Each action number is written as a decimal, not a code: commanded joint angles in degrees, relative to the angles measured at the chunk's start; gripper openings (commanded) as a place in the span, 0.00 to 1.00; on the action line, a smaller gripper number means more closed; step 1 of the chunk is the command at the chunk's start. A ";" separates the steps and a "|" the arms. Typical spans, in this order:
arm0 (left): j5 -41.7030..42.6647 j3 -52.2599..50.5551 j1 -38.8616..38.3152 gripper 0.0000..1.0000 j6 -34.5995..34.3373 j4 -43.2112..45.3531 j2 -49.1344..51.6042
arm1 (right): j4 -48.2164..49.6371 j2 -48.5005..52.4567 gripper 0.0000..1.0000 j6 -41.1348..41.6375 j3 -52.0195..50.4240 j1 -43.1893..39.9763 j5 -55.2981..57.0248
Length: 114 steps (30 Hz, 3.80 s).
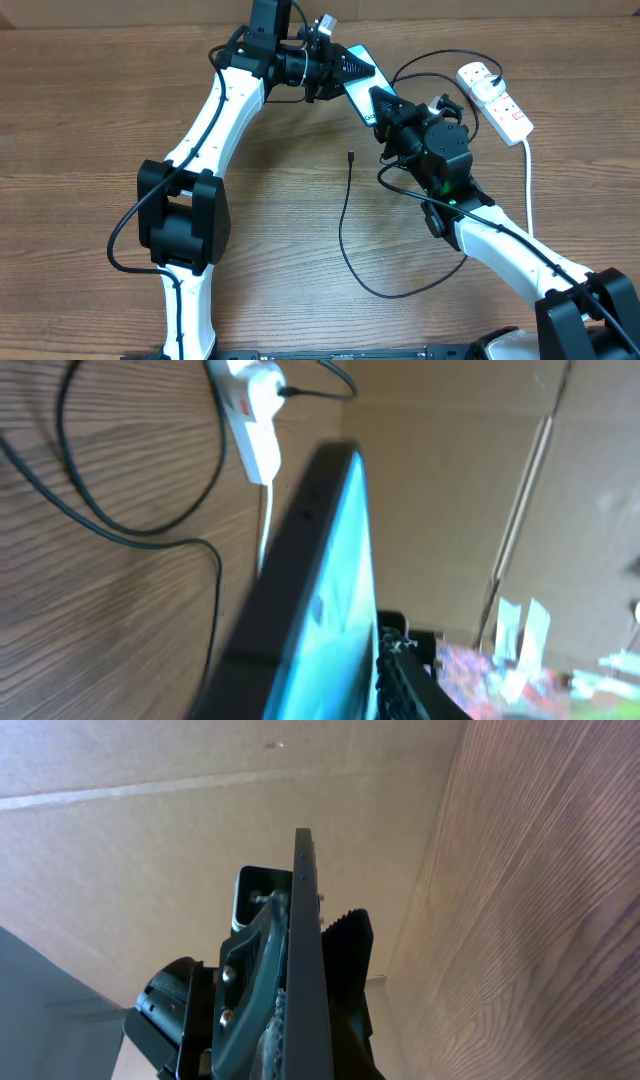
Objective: Plug charger to phone and switch on socket
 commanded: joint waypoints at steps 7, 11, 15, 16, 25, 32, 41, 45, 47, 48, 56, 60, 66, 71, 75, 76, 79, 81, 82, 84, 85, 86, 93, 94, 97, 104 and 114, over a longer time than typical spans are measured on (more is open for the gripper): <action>-3.80 1.03 -1.92 0.24 -8.46 10.12 0.02 | -0.92 -0.66 0.04 -0.37 1.95 2.34 -2.73; -1.84 1.03 -2.67 0.25 -11.67 14.53 0.02 | -1.33 -0.66 0.04 -0.42 1.95 2.84 -3.61; 2.89 1.03 -1.86 0.11 -14.91 16.98 0.02 | -1.38 -0.66 0.04 -2.75 1.95 2.84 -6.43; 4.37 1.01 -1.46 0.09 -15.67 17.90 0.02 | -1.44 -0.66 0.04 -2.82 1.95 2.84 -6.60; 9.84 1.03 -1.11 0.21 -18.82 20.22 0.02 | -1.31 -0.66 0.04 -2.80 1.95 2.86 -8.09; 9.42 1.03 -1.22 0.21 -18.78 20.22 0.02 | 0.31 -0.66 0.04 -2.78 1.95 3.85 -8.09; 7.76 1.03 -2.36 0.15 -21.14 20.20 0.02 | -0.48 -0.61 0.04 -3.23 1.95 7.69 -1.84; 7.21 1.03 -2.71 0.13 -21.11 20.20 0.02 | -0.50 -0.61 0.04 -3.26 1.95 9.53 0.52; 7.23 1.03 -2.91 0.12 -21.11 20.20 0.02 | -0.48 -0.61 0.04 -3.23 1.95 9.53 0.52; 7.21 1.03 -2.99 0.12 -21.11 20.20 0.02 | -0.46 -0.61 0.04 -3.23 1.95 9.53 0.52; 6.45 1.01 -3.80 0.04 -21.14 20.15 0.02 | -0.48 -0.61 0.04 -3.23 1.95 9.53 0.50; 5.18 1.03 -3.74 0.04 -21.14 20.17 0.02 | -0.66 -0.61 0.04 -3.45 1.95 9.53 0.52; 4.92 1.03 -3.13 0.04 -21.11 20.17 0.02 | -1.51 -0.61 0.04 -4.96 1.95 9.51 0.52; 5.49 1.01 -1.49 0.04 -21.09 20.17 0.02 | -1.01 -0.61 0.18 -8.46 1.95 9.35 0.96; 5.95 1.03 0.17 0.04 -20.85 20.17 0.02 | -0.92 -0.61 0.47 -11.39 1.95 8.31 0.92; 5.95 1.03 0.26 0.04 -20.85 20.17 0.02 | -0.72 -0.63 0.50 -12.68 1.95 7.98 0.92; 5.95 1.03 1.42 0.04 -19.45 20.15 0.02 | -0.68 -1.20 0.62 -16.68 1.95 6.19 0.07; 5.90 1.01 2.64 0.04 -18.27 20.13 0.04 | -0.70 -1.92 0.69 -18.80 1.95 4.85 -1.57; 5.90 1.01 3.21 0.04 -17.81 20.13 0.02 | -0.90 -2.45 0.73 -20.26 1.95 4.04 -2.80; 5.92 1.03 4.39 0.04 -17.05 20.13 0.04 | -2.03 -3.82 0.82 -22.25 1.95 2.51 -4.87; 5.90 1.01 5.18 0.04 -16.41 20.13 0.04 | -3.19 -4.72 0.87 -23.67 1.99 1.84 -5.62; 5.86 1.01 6.21 0.04 -15.32 20.13 0.04 | -4.85 -5.84 0.90 -25.22 1.99 1.33 -6.14; 5.95 1.01 13.97 0.04 -8.74 17.57 0.02 | -35.45 -11.10 1.00 -42.53 10.62 0.94 -5.75; 5.05 1.01 14.78 0.04 -6.88 15.19 0.02 | -40.39 -10.88 1.00 -45.38 13.00 0.94 -5.05; 0.92 1.01 17.07 0.04 -0.81 5.46 0.02 | -54.25 -9.29 1.00 -53.09 20.06 0.92 -2.80; -0.57 1.03 19.39 0.04 13.53 -8.48 -0.74 | -73.11 1.64 1.00 -64.63 31.74 0.94 -2.10; -13.44 1.01 23.69 0.03 14.69 -18.53 -12.00 | -74.49 16.09 1.00 -77.07 35.39 0.94 -9.20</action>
